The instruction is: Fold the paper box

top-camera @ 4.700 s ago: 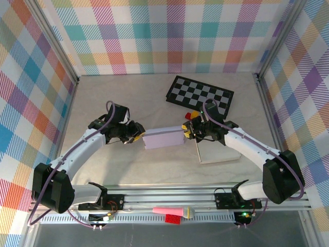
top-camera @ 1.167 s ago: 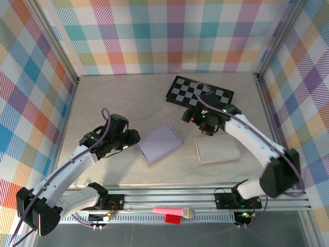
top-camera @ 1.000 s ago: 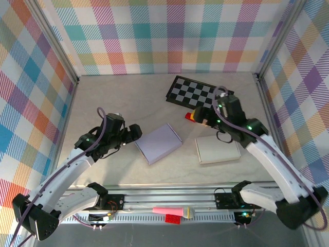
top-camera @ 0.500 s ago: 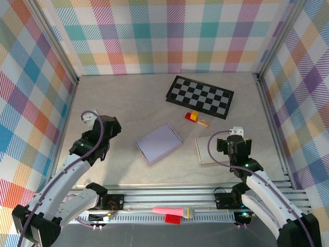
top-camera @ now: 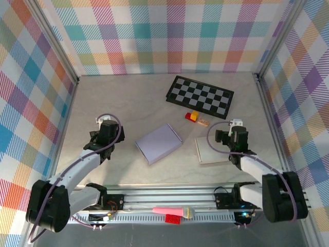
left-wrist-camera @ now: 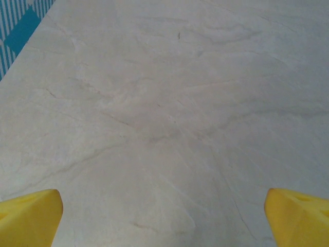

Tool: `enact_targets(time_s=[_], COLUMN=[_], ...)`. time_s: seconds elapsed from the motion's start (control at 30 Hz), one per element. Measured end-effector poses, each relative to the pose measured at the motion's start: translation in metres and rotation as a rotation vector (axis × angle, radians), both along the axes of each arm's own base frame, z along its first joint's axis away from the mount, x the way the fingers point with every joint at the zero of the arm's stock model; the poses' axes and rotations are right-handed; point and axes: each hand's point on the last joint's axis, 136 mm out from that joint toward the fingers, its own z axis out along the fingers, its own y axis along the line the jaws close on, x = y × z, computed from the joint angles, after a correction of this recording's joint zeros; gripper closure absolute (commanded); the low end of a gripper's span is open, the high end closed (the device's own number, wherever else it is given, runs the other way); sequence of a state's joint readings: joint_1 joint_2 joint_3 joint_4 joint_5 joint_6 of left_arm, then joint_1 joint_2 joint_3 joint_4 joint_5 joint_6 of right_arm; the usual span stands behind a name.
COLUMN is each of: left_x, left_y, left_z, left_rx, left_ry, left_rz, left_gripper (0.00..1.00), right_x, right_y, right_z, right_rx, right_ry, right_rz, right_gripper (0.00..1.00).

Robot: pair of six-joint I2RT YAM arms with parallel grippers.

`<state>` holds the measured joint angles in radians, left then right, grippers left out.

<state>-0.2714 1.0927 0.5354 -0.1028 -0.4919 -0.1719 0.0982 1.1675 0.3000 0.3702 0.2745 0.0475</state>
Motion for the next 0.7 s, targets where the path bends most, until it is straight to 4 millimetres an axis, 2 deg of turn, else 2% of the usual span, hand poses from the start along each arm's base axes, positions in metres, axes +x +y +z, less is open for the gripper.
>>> enact_targets(time_s=[0.13, 0.3, 0.43, 0.6, 0.7], left_x=[0.011, 0.02, 0.037, 0.059, 0.065], left_y=[0.013, 0.024, 0.021, 0.005, -0.005], left_z=[-0.017, -0.042, -0.04, -0.03, -0.031], left_rx=[-0.013, -0.049, -0.092, -0.14, -0.154], left_ry=[0.005, 0.024, -0.031, -0.127, -0.138], left_rz=[0.024, 0.027, -0.013, -0.108, -0.169], left_gripper=[0.0, 0.0, 0.0, 0.0, 0.0], right_x=[0.023, 0.045, 0.045, 0.05, 0.054], right_y=[-0.014, -0.007, -0.003, -0.003, -0.001], right_z=[0.009, 0.004, -0.007, 0.003, 0.007], right_rx=[0.051, 0.112, 0.13, 0.134, 0.123], right_ry=[-0.075, -0.146, -0.157, -0.203, -0.209], right_rz=[-0.01, 0.065, 0.079, 0.078, 0.073], right_gripper=[0.01, 0.01, 0.01, 0.01, 0.01])
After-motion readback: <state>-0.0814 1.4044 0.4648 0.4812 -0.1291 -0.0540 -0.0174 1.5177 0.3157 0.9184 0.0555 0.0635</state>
